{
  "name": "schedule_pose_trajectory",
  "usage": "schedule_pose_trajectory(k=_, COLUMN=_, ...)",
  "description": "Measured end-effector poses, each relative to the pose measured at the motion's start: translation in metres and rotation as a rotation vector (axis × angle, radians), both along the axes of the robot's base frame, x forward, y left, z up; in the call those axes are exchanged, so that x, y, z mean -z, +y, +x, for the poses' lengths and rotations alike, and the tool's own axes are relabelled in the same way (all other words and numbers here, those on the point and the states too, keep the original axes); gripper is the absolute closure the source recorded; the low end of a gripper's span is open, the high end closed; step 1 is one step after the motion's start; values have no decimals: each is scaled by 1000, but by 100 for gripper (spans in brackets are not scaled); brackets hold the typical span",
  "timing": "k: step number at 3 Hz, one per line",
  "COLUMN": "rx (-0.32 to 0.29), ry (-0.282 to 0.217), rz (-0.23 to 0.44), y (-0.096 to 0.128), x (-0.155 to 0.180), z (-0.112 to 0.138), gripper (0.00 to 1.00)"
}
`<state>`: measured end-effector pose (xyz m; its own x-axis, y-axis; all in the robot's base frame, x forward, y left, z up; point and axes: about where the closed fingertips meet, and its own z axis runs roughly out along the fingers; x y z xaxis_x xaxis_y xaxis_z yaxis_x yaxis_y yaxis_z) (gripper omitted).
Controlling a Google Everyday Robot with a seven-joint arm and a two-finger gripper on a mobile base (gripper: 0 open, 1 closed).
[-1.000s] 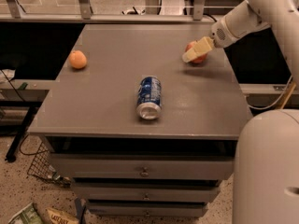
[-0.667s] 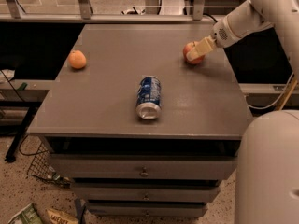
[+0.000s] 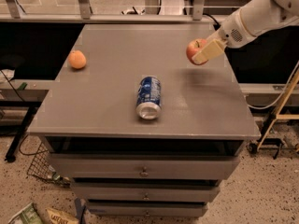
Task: Move apple near pepsi can
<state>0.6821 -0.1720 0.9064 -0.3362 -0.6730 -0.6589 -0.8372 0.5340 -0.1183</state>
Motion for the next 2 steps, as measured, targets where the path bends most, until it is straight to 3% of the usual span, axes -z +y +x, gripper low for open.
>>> schedule_pose_trajectory(k=1, rx=-202, ry=-12, rz=-84, y=31, x=10, z=-55, gripper=100)
schedule_pose_trajectory(k=2, rx=-354, ry=-22, rz=-125, y=51, x=22, z=-89, gripper=100)
